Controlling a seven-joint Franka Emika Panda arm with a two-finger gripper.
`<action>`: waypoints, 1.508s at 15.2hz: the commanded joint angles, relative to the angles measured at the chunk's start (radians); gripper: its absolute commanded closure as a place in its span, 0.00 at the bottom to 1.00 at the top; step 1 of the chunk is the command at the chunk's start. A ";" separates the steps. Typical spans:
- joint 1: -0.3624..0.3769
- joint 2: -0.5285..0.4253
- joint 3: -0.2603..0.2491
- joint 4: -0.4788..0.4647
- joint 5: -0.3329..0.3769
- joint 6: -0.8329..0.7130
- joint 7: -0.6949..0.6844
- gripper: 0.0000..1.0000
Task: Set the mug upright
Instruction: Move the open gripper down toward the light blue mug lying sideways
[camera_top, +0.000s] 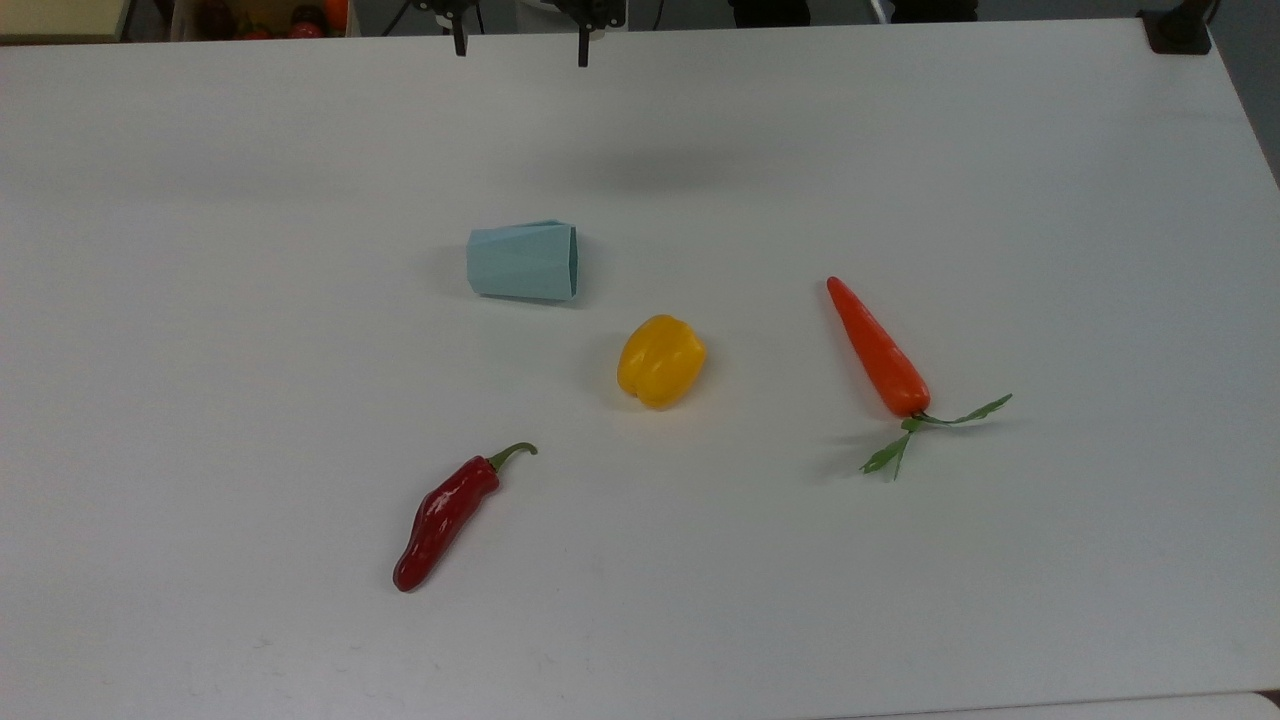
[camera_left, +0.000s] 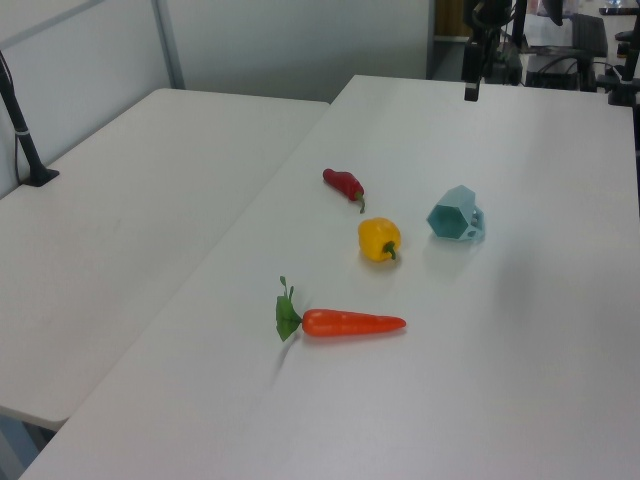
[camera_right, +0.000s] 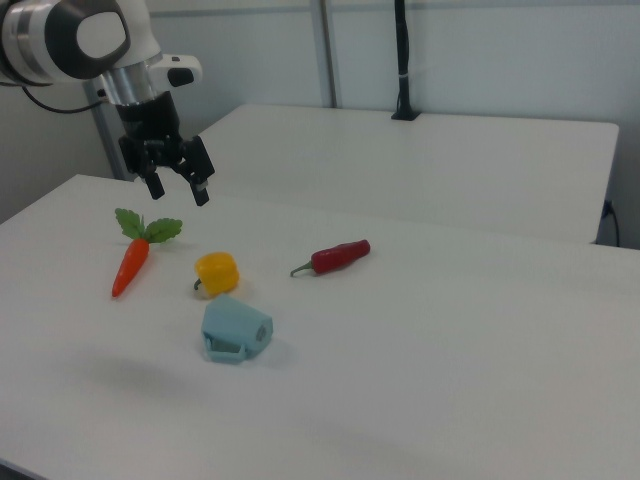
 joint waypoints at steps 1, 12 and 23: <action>0.007 -0.024 -0.012 -0.026 0.018 -0.018 -0.024 0.00; 0.030 0.020 0.001 -0.029 -0.022 -0.010 -0.010 0.00; 0.223 0.268 0.002 -0.032 -0.405 -0.018 0.315 0.00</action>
